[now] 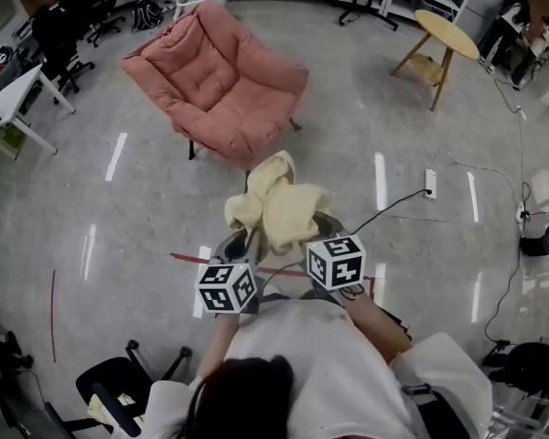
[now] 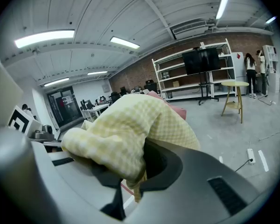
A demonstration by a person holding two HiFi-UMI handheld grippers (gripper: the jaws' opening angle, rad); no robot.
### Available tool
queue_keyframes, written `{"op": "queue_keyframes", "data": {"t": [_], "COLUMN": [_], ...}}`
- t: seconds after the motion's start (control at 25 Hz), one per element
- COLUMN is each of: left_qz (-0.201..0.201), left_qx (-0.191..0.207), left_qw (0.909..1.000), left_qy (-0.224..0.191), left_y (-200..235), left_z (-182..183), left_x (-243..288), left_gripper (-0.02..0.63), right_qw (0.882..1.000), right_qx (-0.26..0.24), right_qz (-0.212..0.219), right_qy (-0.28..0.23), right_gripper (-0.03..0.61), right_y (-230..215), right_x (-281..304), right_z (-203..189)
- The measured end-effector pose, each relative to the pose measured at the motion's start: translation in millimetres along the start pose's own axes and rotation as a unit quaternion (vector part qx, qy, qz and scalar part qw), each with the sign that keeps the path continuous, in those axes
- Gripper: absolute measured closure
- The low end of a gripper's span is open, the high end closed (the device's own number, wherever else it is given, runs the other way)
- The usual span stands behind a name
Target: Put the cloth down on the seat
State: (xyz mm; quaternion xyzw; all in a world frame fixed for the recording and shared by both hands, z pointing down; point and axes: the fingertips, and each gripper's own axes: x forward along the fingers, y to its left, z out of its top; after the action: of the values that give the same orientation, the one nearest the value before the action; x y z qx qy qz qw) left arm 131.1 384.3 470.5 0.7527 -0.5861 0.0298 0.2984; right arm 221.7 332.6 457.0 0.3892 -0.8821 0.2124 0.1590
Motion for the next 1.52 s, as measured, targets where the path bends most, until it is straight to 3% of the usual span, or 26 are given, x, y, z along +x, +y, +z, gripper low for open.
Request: {"op": "queue_keyframes", "data": {"t": [0.2, 0.48, 0.84, 1.2, 1.52], "left_qz": [-0.005, -0.011, 0.015, 0.046, 0.067], "left_qx": [0.012, 0.014, 0.012, -0.002, -0.018], "left_qw": [0.9999, 0.9998, 0.9998, 0.999, 0.9975], "left_qy": [0.005, 0.007, 0.001, 0.0, 0.012], "left_y": [16.6, 23.3, 57.0, 92.3, 102.8], "left_z": [18.1, 14.3, 24.5, 67.0, 110.2], "left_x": [-6.3, 1.3, 21.5, 87.7, 179.4], "left_gripper": [0.549, 0.549, 0.549, 0.549, 0.549], "right_qw": [1.0, 1.0, 1.0, 0.998, 0.996], "right_qx": [0.003, 0.006, -0.001, -0.028, -0.026], "right_qz": [-0.005, -0.016, 0.016, 0.047, 0.07], "right_qy": [-0.003, 0.0, 0.006, 0.022, 0.048], "right_gripper": [0.517, 0.517, 0.517, 0.517, 0.517], "right_y": [18.3, 17.1, 16.1, -17.4, -85.9], "right_x": [10.0, 17.4, 62.3, 138.2, 206.4], "right_z": [11.9, 7.8, 13.2, 58.3, 103.3]}}
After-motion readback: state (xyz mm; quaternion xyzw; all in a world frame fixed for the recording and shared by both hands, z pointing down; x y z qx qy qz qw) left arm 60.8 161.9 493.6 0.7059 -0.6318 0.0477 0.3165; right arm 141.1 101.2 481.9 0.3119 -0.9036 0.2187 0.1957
